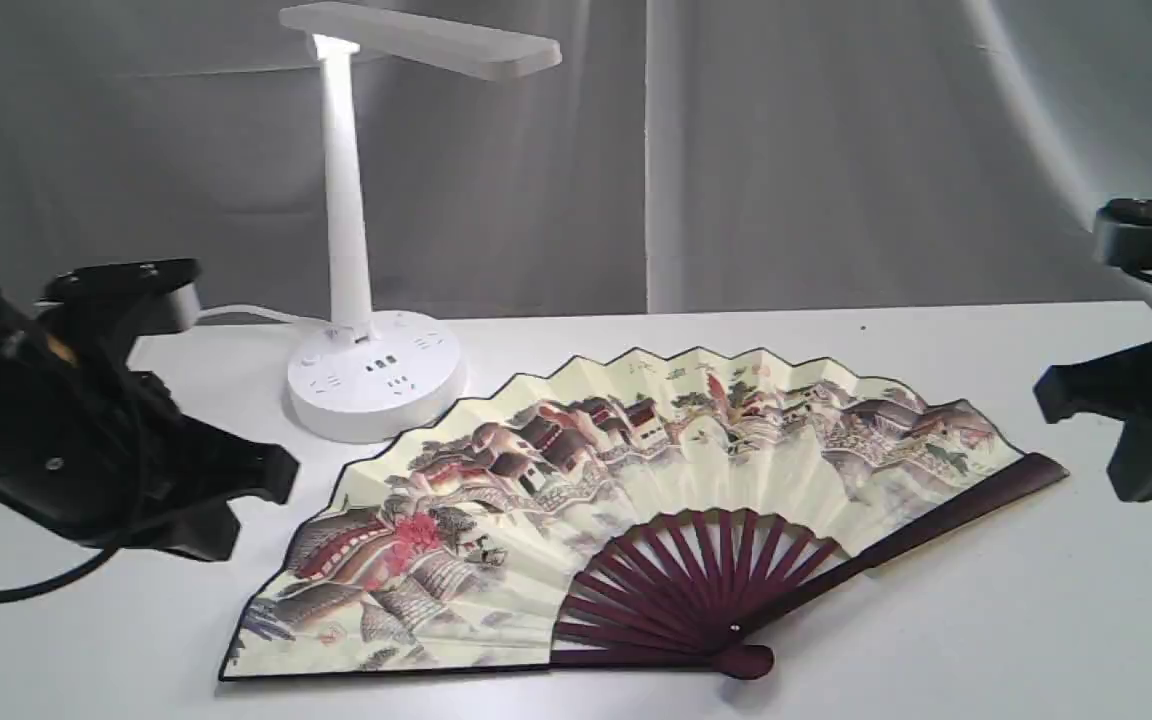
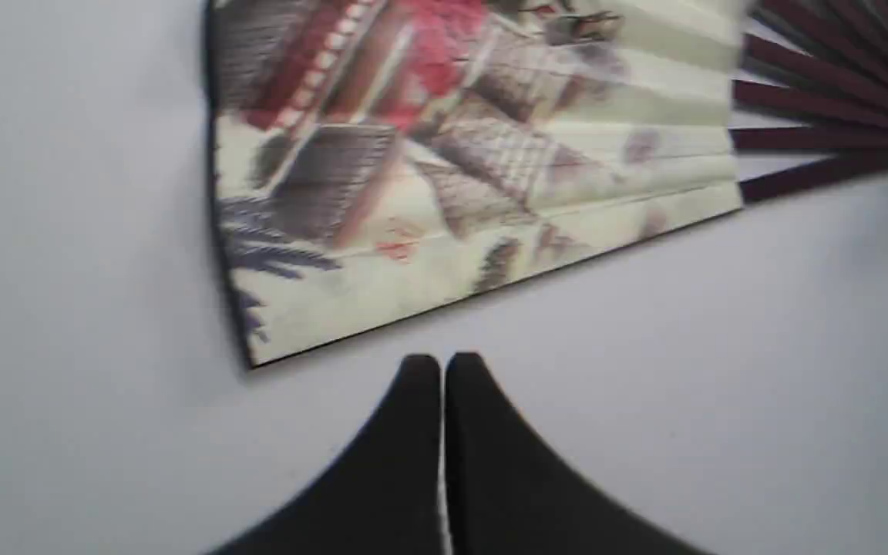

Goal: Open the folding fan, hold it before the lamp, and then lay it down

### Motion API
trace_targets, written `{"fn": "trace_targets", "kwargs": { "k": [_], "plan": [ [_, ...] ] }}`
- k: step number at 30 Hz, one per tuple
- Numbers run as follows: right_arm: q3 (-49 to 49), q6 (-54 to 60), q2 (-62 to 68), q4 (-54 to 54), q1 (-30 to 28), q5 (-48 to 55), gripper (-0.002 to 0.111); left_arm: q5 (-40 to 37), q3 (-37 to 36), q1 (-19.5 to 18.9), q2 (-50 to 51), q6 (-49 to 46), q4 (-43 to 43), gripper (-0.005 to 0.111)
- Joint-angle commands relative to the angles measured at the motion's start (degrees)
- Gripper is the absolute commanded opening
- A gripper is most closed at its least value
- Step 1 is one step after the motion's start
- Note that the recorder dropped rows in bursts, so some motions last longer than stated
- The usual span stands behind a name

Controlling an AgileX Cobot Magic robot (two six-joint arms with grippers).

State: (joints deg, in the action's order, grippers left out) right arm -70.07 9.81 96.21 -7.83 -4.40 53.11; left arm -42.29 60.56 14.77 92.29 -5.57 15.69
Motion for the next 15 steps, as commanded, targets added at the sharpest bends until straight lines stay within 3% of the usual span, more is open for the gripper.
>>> {"fn": "trace_targets", "kwargs": {
  "k": [1,6,15],
  "plan": [
    [-0.03,-3.96,-1.62,3.27,3.31,-0.37,0.000,-2.47,0.41,-3.91,-0.61,1.81,-1.70,0.000],
    [-0.03,-6.69,-2.10,4.15,5.16,0.42,0.000,-5.73,0.41,-6.69,-0.61,9.65,-12.50,0.000],
    [6.63,-4.69,-6.10,5.03,4.88,-1.91,0.000,-5.47,0.41,-6.80,-0.61,9.88,-13.05,0.000]
  ]
}}
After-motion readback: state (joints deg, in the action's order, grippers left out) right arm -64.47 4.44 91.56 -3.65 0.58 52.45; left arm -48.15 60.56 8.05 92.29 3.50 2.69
